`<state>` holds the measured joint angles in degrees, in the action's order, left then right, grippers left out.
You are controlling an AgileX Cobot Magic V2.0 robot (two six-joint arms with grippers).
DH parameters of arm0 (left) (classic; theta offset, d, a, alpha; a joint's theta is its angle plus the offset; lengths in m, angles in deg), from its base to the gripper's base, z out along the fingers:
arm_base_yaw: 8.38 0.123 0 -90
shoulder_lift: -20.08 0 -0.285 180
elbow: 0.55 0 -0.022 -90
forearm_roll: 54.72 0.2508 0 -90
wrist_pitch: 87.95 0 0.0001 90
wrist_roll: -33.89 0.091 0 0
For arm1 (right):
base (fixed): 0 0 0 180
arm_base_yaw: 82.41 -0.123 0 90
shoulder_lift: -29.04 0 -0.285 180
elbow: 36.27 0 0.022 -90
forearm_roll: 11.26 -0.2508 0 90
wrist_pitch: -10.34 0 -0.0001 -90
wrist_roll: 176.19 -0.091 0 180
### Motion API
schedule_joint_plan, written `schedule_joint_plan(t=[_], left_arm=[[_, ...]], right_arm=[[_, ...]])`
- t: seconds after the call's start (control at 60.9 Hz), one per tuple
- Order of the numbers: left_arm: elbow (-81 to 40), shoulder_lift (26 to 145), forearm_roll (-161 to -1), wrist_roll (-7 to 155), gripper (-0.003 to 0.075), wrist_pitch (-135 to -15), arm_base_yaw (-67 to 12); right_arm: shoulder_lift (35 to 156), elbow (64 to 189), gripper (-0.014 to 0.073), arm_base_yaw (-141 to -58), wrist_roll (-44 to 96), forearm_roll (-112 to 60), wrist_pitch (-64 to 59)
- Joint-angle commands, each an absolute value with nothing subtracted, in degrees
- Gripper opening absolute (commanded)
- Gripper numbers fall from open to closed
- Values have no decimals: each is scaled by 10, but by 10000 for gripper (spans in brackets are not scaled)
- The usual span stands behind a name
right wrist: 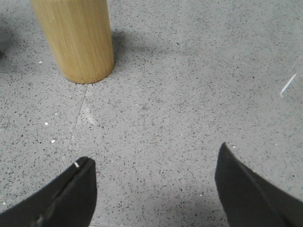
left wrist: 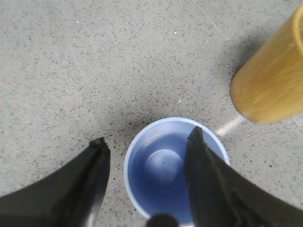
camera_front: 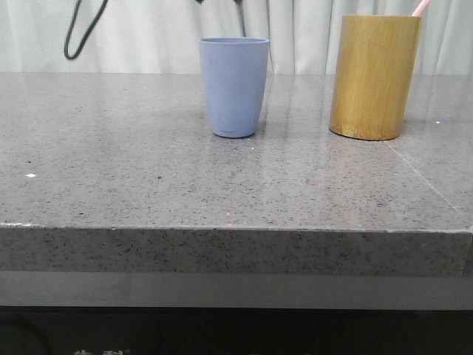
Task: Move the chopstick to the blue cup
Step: 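Open the left gripper and lift it off the blue cup, then lower the right gripper into the bamboo holder and grasp the pink stick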
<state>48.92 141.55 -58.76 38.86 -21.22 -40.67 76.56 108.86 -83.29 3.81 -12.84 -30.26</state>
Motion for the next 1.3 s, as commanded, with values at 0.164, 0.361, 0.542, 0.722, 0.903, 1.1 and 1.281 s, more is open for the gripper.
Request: schedule_joint_plan(t=[0.164,0.361,0.542,0.722,0.903,1.1,1.281], left_arm=[[481,1298,-587,364,293,-243,-398],[326,1183,-587,364,293,-322,-398],[133,1051,-587,364,293,-429,-398],[-13,940,-590,364,293,-497,-398],[-88,863,-603,364,293,-519,-398],[-105,834,-603,364,293,-517,-398],[-105,837,-603,364,293,-516,-398]], right_arm=[[767,1107,540,-830,43,-131,-254],[767,1107,540,-830,43,-158,-207],[787,1107,540,-830,43,-219,-135],[843,1107,540,-831,43,-285,-44],[916,1116,540,-854,43,-326,45],[998,1163,540,-867,43,-357,103],[1063,1226,540,-867,43,-379,115]])
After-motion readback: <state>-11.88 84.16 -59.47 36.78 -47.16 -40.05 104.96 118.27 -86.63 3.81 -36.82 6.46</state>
